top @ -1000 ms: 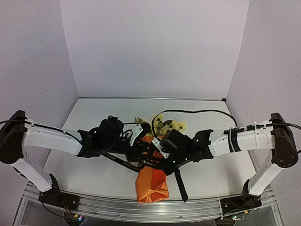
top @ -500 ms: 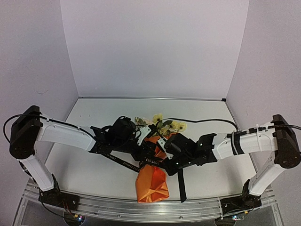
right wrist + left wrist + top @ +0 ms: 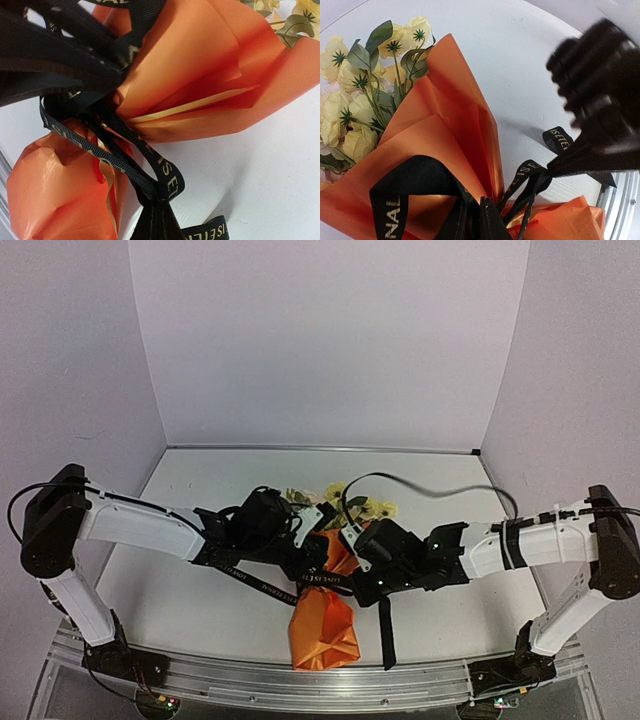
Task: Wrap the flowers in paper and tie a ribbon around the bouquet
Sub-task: Cross the ribbon over the folded bouquet.
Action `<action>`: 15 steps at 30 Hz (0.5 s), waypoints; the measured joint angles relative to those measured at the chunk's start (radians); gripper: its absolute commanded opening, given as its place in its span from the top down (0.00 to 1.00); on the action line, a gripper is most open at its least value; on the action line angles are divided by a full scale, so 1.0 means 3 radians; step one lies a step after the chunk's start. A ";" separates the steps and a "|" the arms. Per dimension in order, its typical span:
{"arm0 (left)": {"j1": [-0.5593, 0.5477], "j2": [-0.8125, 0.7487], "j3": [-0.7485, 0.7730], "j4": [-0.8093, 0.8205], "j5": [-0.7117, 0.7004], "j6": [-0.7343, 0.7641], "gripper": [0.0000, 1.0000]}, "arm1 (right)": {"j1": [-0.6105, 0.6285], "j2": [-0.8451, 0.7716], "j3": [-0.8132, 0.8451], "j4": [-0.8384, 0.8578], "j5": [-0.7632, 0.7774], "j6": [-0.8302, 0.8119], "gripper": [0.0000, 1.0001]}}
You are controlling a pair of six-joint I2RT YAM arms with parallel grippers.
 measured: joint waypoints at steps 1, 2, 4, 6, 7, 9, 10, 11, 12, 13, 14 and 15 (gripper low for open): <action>0.0000 -0.0057 -0.0055 0.0022 0.0012 -0.0004 0.92 | 0.0000 -0.0012 -0.0003 0.0005 0.0011 0.0006 1.00; 0.0000 -0.0115 -0.0110 0.0043 0.0030 -0.0007 0.92 | 0.0000 -0.0023 -0.0003 0.0014 0.0017 0.0013 1.00; 0.0000 -0.0219 -0.0212 0.0104 0.0074 -0.0006 0.95 | 0.0000 -0.0042 -0.0002 0.0035 0.0021 0.0029 1.00; 0.0000 -0.0292 -0.0291 0.0175 0.0119 -0.0004 0.96 | 0.0000 -0.0045 -0.0002 0.0043 0.0017 0.0050 1.00; 0.0000 -0.0325 -0.0329 0.0207 0.0139 -0.0004 0.97 | 0.0000 -0.0045 -0.0002 0.0045 0.0013 0.0058 1.00; 0.0000 -0.0388 -0.0406 0.0285 0.0162 -0.0004 0.98 | -0.0001 -0.0045 -0.0001 0.0046 -0.0010 0.0073 1.00; 0.0000 -0.0422 -0.0450 0.0334 0.0172 -0.0007 0.98 | -0.0001 -0.0045 0.0000 0.0046 -0.0026 0.0082 1.00; 0.0000 -0.0459 -0.0488 0.0372 0.0175 -0.0007 0.98 | -0.0001 -0.0045 0.0008 0.0034 -0.0056 0.0090 1.00; 0.0000 -0.0495 -0.0525 0.0407 0.0179 -0.0007 0.98 | 0.0000 -0.0045 0.0017 0.0020 -0.0086 0.0098 1.00; 0.0000 -0.0528 -0.0554 0.0434 0.0183 -0.0008 0.98 | 0.0000 -0.0045 0.0034 -0.0002 -0.0126 0.0114 1.00; 0.0000 -0.0568 -0.0589 0.0483 0.0203 -0.0009 0.98 | 0.0000 -0.0045 0.0068 -0.0056 -0.0185 0.0142 1.00; 0.0000 -0.0619 -0.0629 0.0517 0.0224 -0.0010 0.98 | 0.0000 -0.0045 0.0106 -0.0098 -0.0242 0.0167 1.00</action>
